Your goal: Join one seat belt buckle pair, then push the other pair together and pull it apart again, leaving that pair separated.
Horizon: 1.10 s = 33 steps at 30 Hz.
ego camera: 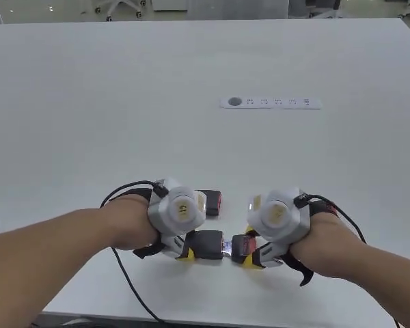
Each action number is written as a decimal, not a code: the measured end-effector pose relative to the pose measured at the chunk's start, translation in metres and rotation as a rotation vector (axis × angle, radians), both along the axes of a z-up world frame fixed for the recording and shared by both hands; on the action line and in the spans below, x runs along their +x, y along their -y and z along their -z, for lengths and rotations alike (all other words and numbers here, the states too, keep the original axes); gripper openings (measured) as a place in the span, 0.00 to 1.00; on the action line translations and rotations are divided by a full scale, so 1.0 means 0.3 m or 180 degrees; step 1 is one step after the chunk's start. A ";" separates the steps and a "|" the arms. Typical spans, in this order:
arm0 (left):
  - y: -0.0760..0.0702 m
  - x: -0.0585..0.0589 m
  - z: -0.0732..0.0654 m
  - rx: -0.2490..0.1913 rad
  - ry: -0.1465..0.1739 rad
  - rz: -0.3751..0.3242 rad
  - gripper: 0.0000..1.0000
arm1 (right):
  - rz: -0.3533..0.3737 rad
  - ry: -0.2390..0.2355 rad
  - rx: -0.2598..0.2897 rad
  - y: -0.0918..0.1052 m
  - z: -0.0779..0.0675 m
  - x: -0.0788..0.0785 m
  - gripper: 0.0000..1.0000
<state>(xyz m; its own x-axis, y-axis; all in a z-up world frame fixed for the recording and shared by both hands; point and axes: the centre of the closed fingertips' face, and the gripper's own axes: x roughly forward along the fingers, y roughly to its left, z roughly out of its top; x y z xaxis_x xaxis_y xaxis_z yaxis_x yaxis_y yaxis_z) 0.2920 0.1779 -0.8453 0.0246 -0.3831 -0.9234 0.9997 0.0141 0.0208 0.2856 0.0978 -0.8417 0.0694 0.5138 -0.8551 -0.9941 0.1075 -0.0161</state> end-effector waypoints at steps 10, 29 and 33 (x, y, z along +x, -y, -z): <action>0.002 -0.001 0.000 0.0020 -0.0008 0.0054 0.31 | -0.0051 0.0003 -0.0022 -0.020 -0.003 0.001 0.32; -0.001 -0.001 0.002 0.0040 -0.0007 0.0080 0.31 | -0.0015 -0.0042 0.0042 -0.027 0.003 0.006 0.32; -0.010 0.001 -0.002 -0.0189 -0.0025 -0.0040 0.31 | -0.0068 0.0002 0.0150 -0.017 -0.001 0.002 0.33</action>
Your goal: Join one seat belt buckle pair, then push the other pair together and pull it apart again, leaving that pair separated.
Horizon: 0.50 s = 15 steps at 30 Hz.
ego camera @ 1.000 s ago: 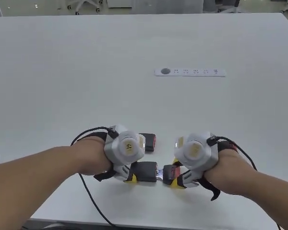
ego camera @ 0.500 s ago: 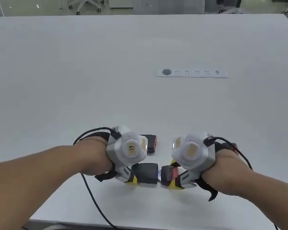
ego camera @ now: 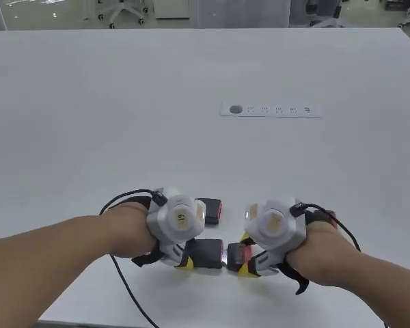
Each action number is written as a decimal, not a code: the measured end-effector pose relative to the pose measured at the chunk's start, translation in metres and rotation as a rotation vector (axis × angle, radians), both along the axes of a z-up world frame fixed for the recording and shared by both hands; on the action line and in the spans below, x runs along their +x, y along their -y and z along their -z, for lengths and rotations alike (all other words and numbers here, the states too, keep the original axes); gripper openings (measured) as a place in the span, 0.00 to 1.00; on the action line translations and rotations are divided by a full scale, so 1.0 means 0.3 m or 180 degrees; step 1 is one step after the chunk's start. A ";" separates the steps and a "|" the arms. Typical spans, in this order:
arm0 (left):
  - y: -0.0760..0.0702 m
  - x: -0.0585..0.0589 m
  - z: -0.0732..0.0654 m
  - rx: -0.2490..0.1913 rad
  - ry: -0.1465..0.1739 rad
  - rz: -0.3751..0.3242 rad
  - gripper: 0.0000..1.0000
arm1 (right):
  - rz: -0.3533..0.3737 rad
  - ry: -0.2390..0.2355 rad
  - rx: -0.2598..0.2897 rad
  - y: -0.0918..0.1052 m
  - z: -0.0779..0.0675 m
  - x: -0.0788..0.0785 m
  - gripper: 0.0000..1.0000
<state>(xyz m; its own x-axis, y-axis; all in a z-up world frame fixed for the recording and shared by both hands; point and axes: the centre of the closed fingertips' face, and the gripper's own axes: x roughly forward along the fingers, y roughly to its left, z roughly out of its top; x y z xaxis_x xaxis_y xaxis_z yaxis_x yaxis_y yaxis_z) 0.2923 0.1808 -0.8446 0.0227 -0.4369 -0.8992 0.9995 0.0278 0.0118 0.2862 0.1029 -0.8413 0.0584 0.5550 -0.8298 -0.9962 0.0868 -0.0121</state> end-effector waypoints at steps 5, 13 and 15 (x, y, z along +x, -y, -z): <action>0.001 0.001 -0.002 -0.0027 -0.0042 0.0054 0.31 | -0.0006 0.0008 0.0014 0.000 0.000 -0.001 0.32; -0.003 0.003 -0.003 -0.0017 -0.0021 0.0052 0.31 | 0.0026 -0.0001 0.0066 -0.002 0.001 -0.002 0.33; -0.003 0.002 -0.004 -0.0042 -0.0016 0.0035 0.31 | 0.0033 -0.0007 0.0071 -0.002 0.001 -0.002 0.33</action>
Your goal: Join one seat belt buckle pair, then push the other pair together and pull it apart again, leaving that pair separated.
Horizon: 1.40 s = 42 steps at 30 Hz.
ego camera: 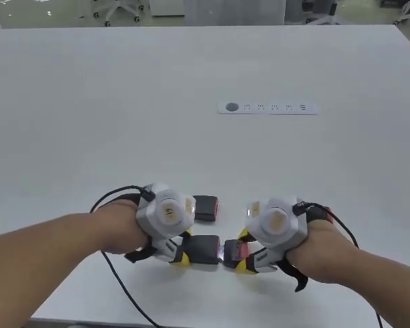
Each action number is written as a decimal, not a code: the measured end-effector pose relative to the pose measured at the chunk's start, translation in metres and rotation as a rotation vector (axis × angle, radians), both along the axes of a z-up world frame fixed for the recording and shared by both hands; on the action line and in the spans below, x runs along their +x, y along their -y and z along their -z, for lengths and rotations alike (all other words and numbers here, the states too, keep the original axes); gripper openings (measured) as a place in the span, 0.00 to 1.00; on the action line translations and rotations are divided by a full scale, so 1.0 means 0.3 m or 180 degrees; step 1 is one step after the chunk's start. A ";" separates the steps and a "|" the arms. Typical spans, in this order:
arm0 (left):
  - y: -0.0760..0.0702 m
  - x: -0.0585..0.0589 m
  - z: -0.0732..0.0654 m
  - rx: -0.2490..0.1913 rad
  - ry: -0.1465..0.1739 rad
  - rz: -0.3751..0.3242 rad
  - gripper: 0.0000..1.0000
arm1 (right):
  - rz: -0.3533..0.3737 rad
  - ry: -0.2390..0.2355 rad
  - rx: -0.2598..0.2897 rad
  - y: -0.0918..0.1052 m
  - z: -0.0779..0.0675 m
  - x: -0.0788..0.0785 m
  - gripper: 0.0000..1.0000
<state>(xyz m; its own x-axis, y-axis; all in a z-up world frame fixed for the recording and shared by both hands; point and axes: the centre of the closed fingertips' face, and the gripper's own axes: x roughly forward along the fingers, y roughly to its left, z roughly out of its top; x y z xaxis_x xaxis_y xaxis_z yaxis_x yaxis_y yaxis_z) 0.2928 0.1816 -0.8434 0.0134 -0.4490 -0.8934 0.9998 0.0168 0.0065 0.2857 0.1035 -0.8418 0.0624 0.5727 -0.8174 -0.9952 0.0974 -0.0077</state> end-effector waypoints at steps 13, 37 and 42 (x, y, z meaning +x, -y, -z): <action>0.001 0.006 0.001 -0.0012 -0.0010 -0.0091 0.32 | 0.0037 -0.0050 -0.0018 -0.004 0.003 0.003 0.33; -0.015 0.032 -0.076 -0.0066 0.0113 -0.0223 0.39 | 0.0225 0.0028 0.0140 -0.007 -0.067 0.018 0.37; 0.004 0.084 -0.116 -0.0185 0.0148 -0.0374 0.43 | 0.0264 0.0064 0.0193 0.008 -0.102 0.041 0.36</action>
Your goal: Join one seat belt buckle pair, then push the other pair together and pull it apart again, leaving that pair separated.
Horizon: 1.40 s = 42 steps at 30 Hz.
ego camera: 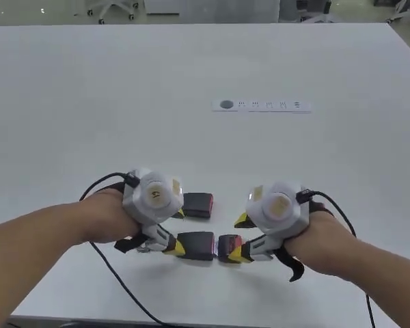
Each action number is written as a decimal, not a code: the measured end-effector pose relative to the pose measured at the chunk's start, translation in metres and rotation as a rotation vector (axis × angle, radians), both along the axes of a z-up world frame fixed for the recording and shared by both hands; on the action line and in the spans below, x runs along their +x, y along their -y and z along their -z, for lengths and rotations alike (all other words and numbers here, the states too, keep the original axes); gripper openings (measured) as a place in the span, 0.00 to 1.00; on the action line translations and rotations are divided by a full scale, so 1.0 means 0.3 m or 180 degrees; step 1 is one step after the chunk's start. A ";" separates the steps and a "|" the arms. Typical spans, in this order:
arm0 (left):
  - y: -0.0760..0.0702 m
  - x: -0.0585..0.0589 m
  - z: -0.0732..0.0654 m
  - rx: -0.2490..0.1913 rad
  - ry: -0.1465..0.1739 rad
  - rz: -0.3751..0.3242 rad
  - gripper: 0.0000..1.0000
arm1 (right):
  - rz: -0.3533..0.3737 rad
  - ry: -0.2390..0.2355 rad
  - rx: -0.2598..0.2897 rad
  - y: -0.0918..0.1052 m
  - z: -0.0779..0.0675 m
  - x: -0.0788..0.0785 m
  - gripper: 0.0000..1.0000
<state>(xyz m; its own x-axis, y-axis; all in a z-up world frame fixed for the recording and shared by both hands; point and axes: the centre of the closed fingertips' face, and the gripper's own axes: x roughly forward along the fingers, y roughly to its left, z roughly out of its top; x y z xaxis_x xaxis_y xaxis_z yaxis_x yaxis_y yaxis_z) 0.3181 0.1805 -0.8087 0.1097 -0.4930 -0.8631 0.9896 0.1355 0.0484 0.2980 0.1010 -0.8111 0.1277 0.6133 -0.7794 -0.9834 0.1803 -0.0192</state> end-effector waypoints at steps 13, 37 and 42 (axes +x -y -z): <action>0.032 0.125 0.002 -0.0006 0.0164 -0.0060 0.48 | 0.0187 0.0174 -0.0154 0.155 0.004 0.106 0.40; 0.015 0.221 0.076 0.0098 0.0046 -0.0012 0.49 | 0.0362 0.0060 -0.0557 0.542 0.083 0.230 0.40; 0.021 0.218 0.074 0.0108 0.0042 0.0021 0.46 | 0.0279 0.0045 -0.0593 0.557 0.094 0.231 0.38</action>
<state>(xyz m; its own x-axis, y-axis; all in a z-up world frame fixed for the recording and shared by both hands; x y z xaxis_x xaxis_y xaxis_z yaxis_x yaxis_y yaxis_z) 0.3835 0.1743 -0.8310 0.1181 -0.4641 -0.8779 0.9897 0.1271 0.0660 0.3673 -0.0662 -0.8392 0.1859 0.4449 -0.8761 -0.9635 0.2572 -0.0738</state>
